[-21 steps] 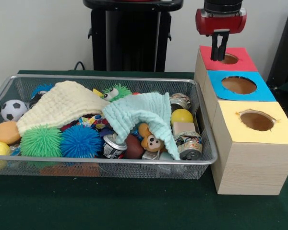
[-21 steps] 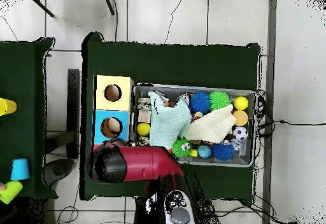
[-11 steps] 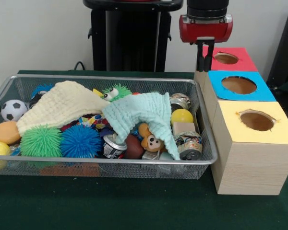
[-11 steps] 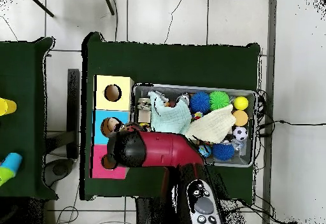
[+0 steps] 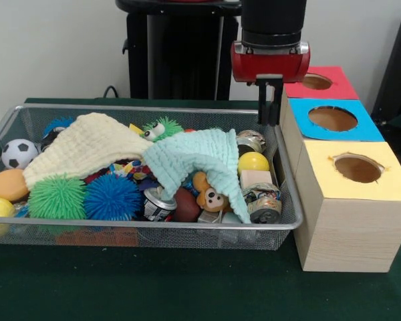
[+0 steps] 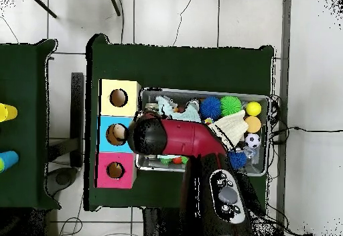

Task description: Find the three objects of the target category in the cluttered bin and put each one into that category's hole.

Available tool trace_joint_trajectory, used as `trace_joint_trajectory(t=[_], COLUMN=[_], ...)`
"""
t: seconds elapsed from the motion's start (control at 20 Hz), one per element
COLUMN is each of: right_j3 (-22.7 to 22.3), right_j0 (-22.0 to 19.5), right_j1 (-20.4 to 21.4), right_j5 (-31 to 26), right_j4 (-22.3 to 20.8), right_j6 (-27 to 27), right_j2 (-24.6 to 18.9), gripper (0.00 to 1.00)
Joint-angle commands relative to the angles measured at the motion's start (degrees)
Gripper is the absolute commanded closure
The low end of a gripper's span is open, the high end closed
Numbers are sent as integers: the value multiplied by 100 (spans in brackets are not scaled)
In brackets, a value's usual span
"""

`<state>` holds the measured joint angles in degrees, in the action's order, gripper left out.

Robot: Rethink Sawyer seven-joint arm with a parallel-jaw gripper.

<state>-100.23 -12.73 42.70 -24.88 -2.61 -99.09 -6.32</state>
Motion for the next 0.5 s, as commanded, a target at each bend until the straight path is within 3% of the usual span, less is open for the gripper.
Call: trace_joint_trajectory(t=[0.05, 0.5], right_j3=[591, 524], right_j0=[-156, -564], right_j1=[-522, -733], right_j5=[-561, -308], right_j4=[-380, -481], right_j6=[44, 250], right_j2=[-131, -465], gripper=[100, 100])
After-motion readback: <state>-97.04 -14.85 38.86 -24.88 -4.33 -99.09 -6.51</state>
